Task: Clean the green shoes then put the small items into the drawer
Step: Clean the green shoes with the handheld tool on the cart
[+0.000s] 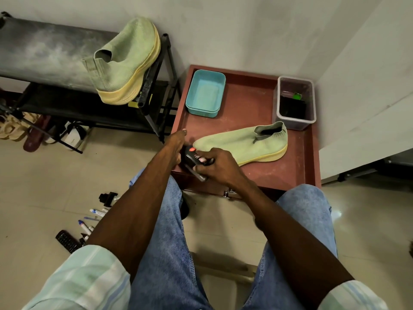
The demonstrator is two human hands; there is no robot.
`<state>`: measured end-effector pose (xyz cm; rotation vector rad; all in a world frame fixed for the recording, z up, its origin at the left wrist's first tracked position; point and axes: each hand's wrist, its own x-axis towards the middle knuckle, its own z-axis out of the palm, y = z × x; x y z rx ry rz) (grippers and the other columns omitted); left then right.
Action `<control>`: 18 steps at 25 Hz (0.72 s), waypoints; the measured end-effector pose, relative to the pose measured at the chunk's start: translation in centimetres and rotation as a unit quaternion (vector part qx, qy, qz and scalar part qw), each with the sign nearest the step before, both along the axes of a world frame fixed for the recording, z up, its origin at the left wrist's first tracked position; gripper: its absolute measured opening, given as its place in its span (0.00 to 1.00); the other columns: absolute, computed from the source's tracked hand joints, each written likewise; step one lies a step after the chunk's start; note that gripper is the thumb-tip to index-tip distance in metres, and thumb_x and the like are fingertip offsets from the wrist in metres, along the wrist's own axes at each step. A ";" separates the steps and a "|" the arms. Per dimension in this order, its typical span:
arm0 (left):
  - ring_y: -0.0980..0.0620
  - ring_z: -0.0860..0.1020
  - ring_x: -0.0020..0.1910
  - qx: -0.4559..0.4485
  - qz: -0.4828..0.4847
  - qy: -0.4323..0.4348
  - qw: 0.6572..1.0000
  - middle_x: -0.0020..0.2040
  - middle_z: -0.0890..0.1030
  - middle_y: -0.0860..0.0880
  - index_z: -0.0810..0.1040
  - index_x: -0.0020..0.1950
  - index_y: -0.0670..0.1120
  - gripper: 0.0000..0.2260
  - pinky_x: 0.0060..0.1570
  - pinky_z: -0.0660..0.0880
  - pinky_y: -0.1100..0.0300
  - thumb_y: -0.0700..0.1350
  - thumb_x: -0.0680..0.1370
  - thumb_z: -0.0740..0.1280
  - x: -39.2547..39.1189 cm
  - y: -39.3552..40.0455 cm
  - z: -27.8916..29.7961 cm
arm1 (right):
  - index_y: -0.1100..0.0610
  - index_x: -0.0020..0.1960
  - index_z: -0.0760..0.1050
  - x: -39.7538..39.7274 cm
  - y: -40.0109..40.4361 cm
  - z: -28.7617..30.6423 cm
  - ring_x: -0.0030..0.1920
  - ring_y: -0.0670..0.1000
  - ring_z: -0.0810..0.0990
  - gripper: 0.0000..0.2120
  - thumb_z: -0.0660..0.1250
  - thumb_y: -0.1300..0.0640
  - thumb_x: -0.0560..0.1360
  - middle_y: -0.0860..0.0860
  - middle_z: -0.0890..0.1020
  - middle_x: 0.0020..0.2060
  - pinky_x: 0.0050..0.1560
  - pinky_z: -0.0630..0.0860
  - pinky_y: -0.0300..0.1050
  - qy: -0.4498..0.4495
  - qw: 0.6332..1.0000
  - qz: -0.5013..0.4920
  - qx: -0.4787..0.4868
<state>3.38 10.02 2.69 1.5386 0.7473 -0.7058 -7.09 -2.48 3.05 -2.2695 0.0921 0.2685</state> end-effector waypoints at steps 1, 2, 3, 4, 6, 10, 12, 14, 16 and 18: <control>0.45 0.77 0.36 -0.004 0.004 -0.001 1.000 0.39 0.78 0.42 0.75 0.55 0.39 0.19 0.38 0.76 0.54 0.55 0.81 0.59 0.0 0.0 0.0 | 0.50 0.60 0.81 0.3 -0.4 0.4 0.48 0.57 0.79 0.23 0.72 0.45 0.67 0.55 0.79 0.45 0.47 0.75 0.51 -0.011 1.000 -0.027 0.002; 0.44 0.77 0.37 -0.014 0.002 0.004 1.000 0.40 0.78 0.41 0.75 0.52 0.38 0.20 0.39 0.78 0.52 0.55 0.82 0.58 0.1 0.1 0.1 | 0.51 0.59 0.81 0.8 -1.3 0.5 0.48 0.56 0.79 0.22 0.72 0.45 0.68 0.55 0.79 0.46 0.47 0.75 0.50 -0.032 0.994 -0.104 -0.006; 0.44 0.78 0.39 -0.026 -0.002 0.014 1.000 0.41 0.77 0.41 0.74 0.49 0.37 0.20 0.41 0.78 0.50 0.55 0.82 0.58 0.1 0.1 0.0 | 0.52 0.61 0.80 0.9 -2.3 0.6 0.49 0.56 0.79 0.22 0.72 0.46 0.69 0.55 0.78 0.47 0.48 0.76 0.49 -0.049 0.981 -0.185 -0.030; 0.44 0.78 0.40 -0.030 -0.008 0.026 0.999 0.41 0.77 0.40 0.74 0.47 0.37 0.20 0.42 0.78 0.49 0.54 0.82 0.59 0.1 0.2 0.1 | 0.51 0.64 0.78 0.7 -2.9 0.5 0.49 0.55 0.79 0.24 0.72 0.46 0.69 0.55 0.78 0.48 0.48 0.76 0.49 -0.056 0.971 -0.225 -0.054; 0.45 0.77 0.39 -0.017 -0.039 0.028 0.999 0.42 0.78 0.41 0.74 0.45 0.38 0.15 0.41 0.78 0.51 0.50 0.81 0.63 -0.2 0.1 0.3 | 0.48 0.68 0.74 -0.3 -2.5 0.0 0.50 0.57 0.79 0.28 0.71 0.46 0.69 0.56 0.76 0.48 0.48 0.77 0.50 -0.037 0.983 -0.149 -0.099; 0.46 0.78 0.39 0.052 -0.050 -0.048 0.996 0.48 0.80 0.41 0.78 0.49 0.38 0.07 0.35 0.77 0.56 0.39 0.74 0.72 -0.9 -1.1 -0.1 | 0.46 0.68 0.74 -2.1 -2.1 -0.1 0.47 0.55 0.79 0.31 0.70 0.43 0.65 0.54 0.77 0.46 0.46 0.76 0.48 -0.013 0.997 -0.062 -0.048; 0.44 0.78 0.46 0.051 -0.023 -0.067 0.996 0.51 0.78 0.42 0.76 0.53 0.39 0.12 0.42 0.79 0.51 0.39 0.73 0.73 -1.0 -1.6 -0.4 | 0.46 0.67 0.75 -2.0 -4.3 -0.1 0.45 0.53 0.77 0.29 0.70 0.44 0.67 0.53 0.77 0.44 0.45 0.74 0.46 -0.035 0.984 -0.161 -0.061; 0.42 0.79 0.51 0.109 -0.039 -0.096 0.989 0.55 0.79 0.42 0.76 0.58 0.38 0.19 0.50 0.80 0.47 0.43 0.71 0.75 -1.0 -2.0 -0.7 | 0.46 0.67 0.75 -3.0 -5.8 0.0 0.44 0.54 0.77 0.27 0.71 0.46 0.68 0.52 0.75 0.43 0.43 0.72 0.45 -0.018 0.984 -0.140 -0.105; 0.39 0.80 0.53 0.230 -0.107 -0.148 0.956 0.56 0.81 0.38 0.77 0.58 0.36 0.22 0.53 0.79 0.49 0.49 0.72 0.74 -1.7 -2.5 -0.5 | 0.46 0.65 0.77 -4.2 -6.1 0.2 0.43 0.53 0.78 0.27 0.71 0.46 0.67 0.51 0.76 0.41 0.41 0.71 0.44 0.001 0.996 -0.065 -0.059; 0.38 0.78 0.57 0.340 -0.166 -0.276 0.883 0.58 0.79 0.37 0.77 0.61 0.36 0.20 0.55 0.74 0.51 0.49 0.76 0.69 -2.9 -3.5 0.4 | 0.48 0.61 0.81 -4.7 -7.0 1.3 0.42 0.49 0.78 0.23 0.72 0.49 0.66 0.49 0.79 0.40 0.42 0.73 0.44 -0.026 0.993 -0.105 0.044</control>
